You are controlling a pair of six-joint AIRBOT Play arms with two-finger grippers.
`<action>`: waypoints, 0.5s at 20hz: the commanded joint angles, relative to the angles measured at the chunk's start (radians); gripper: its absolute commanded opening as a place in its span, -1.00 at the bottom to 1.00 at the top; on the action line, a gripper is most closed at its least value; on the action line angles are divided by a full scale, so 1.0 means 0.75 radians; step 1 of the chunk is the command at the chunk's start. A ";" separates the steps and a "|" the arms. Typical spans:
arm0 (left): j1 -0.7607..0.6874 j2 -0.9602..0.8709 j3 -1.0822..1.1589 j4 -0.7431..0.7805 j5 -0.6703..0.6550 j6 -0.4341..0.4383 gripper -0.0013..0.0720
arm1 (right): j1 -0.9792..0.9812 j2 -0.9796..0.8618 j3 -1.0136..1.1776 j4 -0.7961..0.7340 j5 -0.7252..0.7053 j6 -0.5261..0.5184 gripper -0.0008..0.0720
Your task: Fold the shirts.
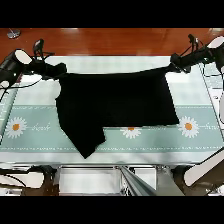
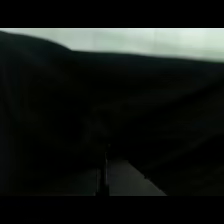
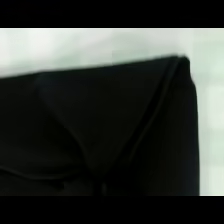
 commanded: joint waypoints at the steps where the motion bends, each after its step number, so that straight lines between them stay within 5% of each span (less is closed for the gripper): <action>1: 0.010 -0.016 -0.038 0.065 -0.156 0.087 -0.90 | -0.005 -0.032 -0.001 -0.080 0.194 -0.048 -0.85; 5: 0.009 -0.095 -0.050 0.050 -0.249 0.037 -0.90 | 0.043 -0.091 -0.001 -0.203 0.207 0.003 -0.85; 6: 0.009 -0.106 -0.050 0.048 -0.289 0.038 -0.90 | 0.052 -0.099 -0.001 -0.235 0.205 0.060 -0.51; 7: 0.009 -0.112 -0.048 0.048 -0.351 0.041 -0.66 | 0.052 -0.101 0.000 -0.248 0.214 0.096 0.43; 8: 0.012 -0.111 -0.045 0.064 -0.425 0.054 0.41 | 0.045 -0.097 0.015 -0.246 0.260 0.085 0.73; 9: 0.019 -0.112 -0.026 0.117 -0.512 0.039 0.95 | 0.027 -0.091 0.052 -0.259 0.330 0.092 0.73; 10: 0.031 -0.109 -0.006 0.162 -0.599 0.019 0.96 | 0.006 -0.066 0.062 -0.260 0.383 0.090 0.73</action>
